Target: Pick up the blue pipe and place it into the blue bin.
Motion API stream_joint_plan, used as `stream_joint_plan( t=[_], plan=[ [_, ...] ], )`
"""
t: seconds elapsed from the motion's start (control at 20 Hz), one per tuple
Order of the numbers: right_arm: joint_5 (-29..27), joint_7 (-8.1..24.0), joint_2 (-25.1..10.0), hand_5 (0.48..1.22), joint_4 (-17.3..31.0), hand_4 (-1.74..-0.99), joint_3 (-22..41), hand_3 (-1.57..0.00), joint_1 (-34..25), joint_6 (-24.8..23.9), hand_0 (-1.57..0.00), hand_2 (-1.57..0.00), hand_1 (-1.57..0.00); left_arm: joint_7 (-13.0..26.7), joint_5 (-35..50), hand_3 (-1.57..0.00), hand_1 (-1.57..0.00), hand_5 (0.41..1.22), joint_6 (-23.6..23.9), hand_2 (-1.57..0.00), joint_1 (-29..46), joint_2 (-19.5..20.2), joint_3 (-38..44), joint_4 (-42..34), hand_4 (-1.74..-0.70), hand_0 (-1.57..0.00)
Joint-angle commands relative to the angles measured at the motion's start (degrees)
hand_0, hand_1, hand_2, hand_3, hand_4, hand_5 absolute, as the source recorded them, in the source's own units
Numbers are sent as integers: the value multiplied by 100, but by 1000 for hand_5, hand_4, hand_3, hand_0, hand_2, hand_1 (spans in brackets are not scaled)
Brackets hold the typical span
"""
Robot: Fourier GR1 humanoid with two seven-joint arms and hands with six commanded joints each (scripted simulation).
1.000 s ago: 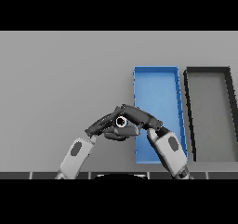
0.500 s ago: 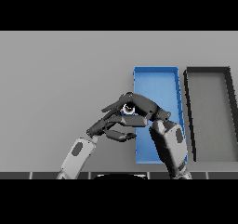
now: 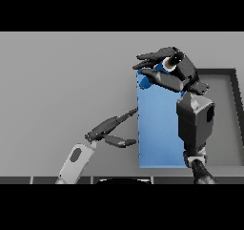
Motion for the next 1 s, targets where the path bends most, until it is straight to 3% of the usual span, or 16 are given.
stream_joint_plan(
  t=[0.0,0.2,0.6,0.8,0.95],
  plan=[
    [115,-30,-114,1221,87,-1498,-124,-1571,47,-2,-1571,-1571,-1571,25,-22,0,0,468,19,0,14,15,11,14,-951,0],
    [681,13,-321,1221,606,-1499,-510,-1571,277,-14,-1571,-1571,-1571,121,-14,1,1,474,37,1,32,-5,4,-48,-950,1],
    [1646,411,-221,1221,702,-1500,-667,-1571,1488,106,-1571,-1571,-1571,1,-149,1,1,460,161,1,-84,-61,33,143,-935,1],
    [1920,412,-377,1221,966,-1500,-364,-1571,2150,-288,-1571,-1571,-1571,-243,-162,1,1,464,155,1,-35,85,97,114,-927,1],
    [1964,412,-515,1221,1198,-1499,-52,-1571,2480,-742,-1571,-1571,-1571,-169,-184,1,1,467,180,1,-51,67,70,42,-928,1]
  ],
)
